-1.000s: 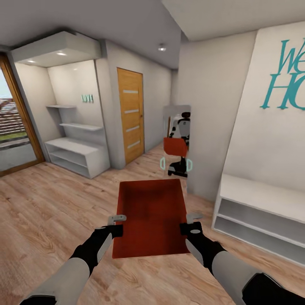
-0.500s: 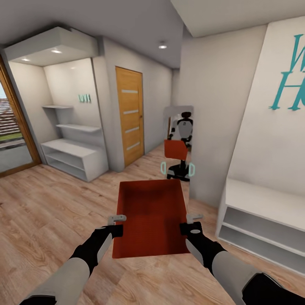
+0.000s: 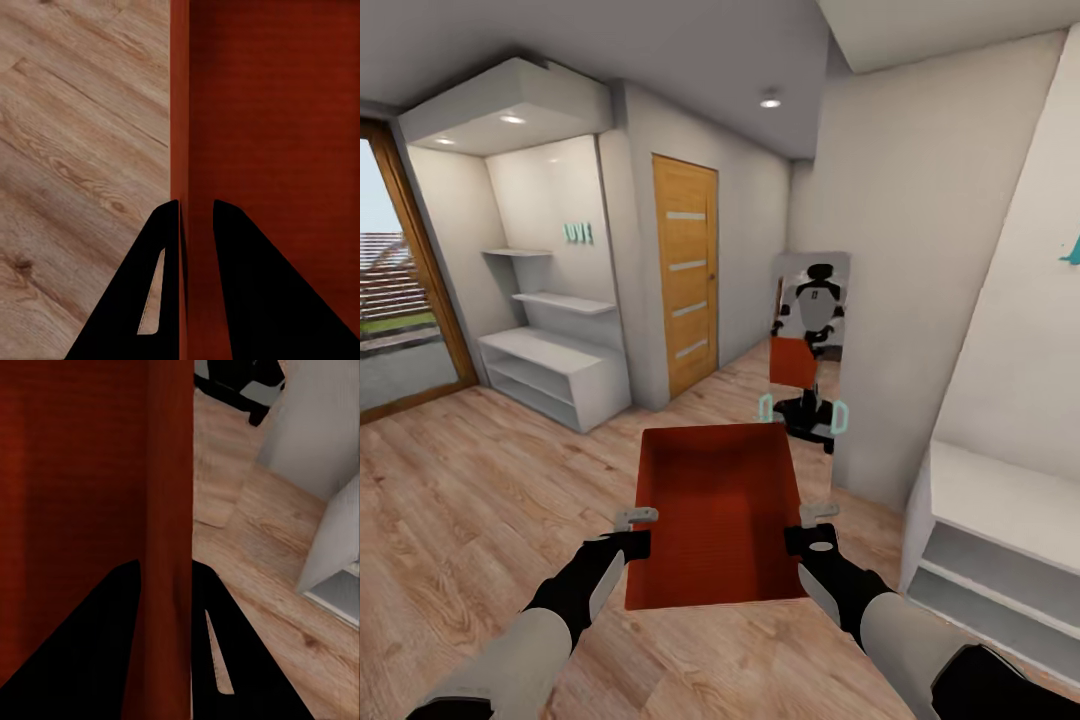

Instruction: Move the two storage containers from the living room to the garage. In the garage, place one container on the floor and stack the other container on top of it (either order is fine).

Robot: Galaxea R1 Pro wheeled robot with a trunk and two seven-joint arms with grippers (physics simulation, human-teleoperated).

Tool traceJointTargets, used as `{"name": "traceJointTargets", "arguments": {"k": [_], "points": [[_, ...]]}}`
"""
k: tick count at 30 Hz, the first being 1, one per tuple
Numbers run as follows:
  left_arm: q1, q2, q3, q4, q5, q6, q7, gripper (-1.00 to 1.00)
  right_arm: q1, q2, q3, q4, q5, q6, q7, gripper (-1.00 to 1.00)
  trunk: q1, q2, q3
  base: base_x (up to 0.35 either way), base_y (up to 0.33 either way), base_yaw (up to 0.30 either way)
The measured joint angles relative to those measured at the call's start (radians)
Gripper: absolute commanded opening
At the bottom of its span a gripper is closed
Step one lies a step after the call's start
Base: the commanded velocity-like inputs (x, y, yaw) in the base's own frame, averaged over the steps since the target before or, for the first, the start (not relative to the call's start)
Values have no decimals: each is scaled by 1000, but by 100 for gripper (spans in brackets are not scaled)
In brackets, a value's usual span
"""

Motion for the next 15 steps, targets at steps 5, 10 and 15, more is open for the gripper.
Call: {"name": "traceJointTargets", "arguments": {"k": [5, 10, 15], "points": [[0, 0, 0, 0, 0, 0, 0, -100, 0, 0, 0, 0, 0, 0, 0, -100, 0, 0, 0, 323, 0, 265], [0, 0, 0, 0, 0, 0, 0, -100, 0, 0, 0, 0, 0, 0, 0, -100, 0, 0, 0, 323, 0, 259], [0, 0, 0, 0, 0, 0, 0, -100, 0, 0, 0, 0, 0, 0, 0, -100, 0, 0, 0, 323, 0, 252]]}}
